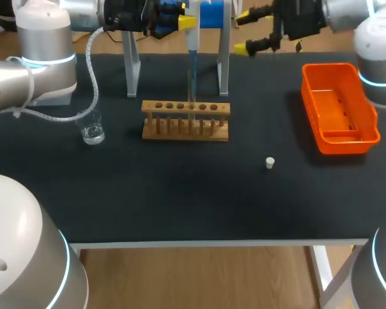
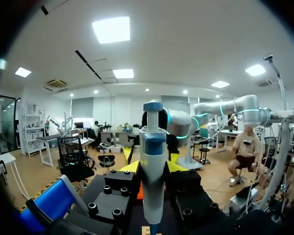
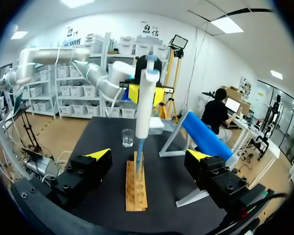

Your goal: Invert the test tube, pick up the pipette, mount the tip to pipette, aspirate from beaker and dispense into the tube, eject the tip, return the pipette, and cap with the stopper.

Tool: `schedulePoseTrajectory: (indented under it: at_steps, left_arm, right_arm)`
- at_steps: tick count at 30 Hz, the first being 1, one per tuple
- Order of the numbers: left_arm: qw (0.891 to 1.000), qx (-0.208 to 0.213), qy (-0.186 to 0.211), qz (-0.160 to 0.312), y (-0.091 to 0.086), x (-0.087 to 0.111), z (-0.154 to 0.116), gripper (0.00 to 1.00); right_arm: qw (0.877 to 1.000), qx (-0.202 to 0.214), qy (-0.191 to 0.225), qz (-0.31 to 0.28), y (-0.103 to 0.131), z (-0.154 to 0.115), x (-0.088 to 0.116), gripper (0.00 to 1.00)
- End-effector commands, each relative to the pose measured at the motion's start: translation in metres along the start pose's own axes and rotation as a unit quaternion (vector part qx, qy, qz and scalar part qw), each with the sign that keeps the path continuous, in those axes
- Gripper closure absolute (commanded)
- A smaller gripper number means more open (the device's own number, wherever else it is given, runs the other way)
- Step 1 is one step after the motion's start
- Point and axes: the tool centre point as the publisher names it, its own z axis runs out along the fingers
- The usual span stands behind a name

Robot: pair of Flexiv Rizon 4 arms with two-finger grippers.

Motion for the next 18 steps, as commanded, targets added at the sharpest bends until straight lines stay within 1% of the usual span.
schedulePoseTrajectory:
  at_steps: [1, 4, 9, 11, 13, 14, 16, 18]
  left_arm:
    - [1.0, 0.0, 0.001, 0.0, 0.0, -0.001, 0.0, 1.0]
    - [1.0, 0.0, 0.001, 0.0, 0.0, -0.001, 0.0, 1.0]
    - [1.0, 0.0, 0.001, 0.0, 0.0, -0.001, 0.0, 1.0]
    - [1.0, 0.0, 0.001, 0.0, 0.0, -0.001, 0.0, 1.0]
    - [1.0, 0.0, 0.001, 0.0, 0.0, -0.001, 0.0, 1.0]
    - [1.0, 0.0, 0.001, 0.0, 0.0, -0.001, 0.0, 1.0]
    - [1.0, 0.0, 0.001, 0.0, 0.0, -0.001, 0.0, 1.0]
    - [1.0, 0.0, 0.001, 0.0, 0.0, -0.001, 0.0, 1.0]
  right_arm:
    - [1.0, -0.004, -0.013, 0.004, 0.022, -0.035, 0.009, 0.0]
    - [1.0, -0.01, -0.027, 0.005, 0.04, -0.045, 0.009, 0.0]
    - [0.999, -0.012, -0.051, 0.009, 0.07, -0.053, 0.01, 0.0]
    - [0.998, -0.007, -0.06, 0.012, 0.081, -0.053, 0.011, 0.0]
    - [0.998, -0.016, -0.057, 0.004, 0.091, -0.052, 0.014, 0.0]
    - [0.998, -0.01, -0.06, 0.002, 0.096, -0.05, 0.014, 0.0]
    - [0.998, -0.017, -0.054, -0.002, 0.104, -0.046, 0.015, 0.0]
    - [0.999, -0.013, -0.053, 0.001, 0.11, -0.041, 0.012, 0.0]
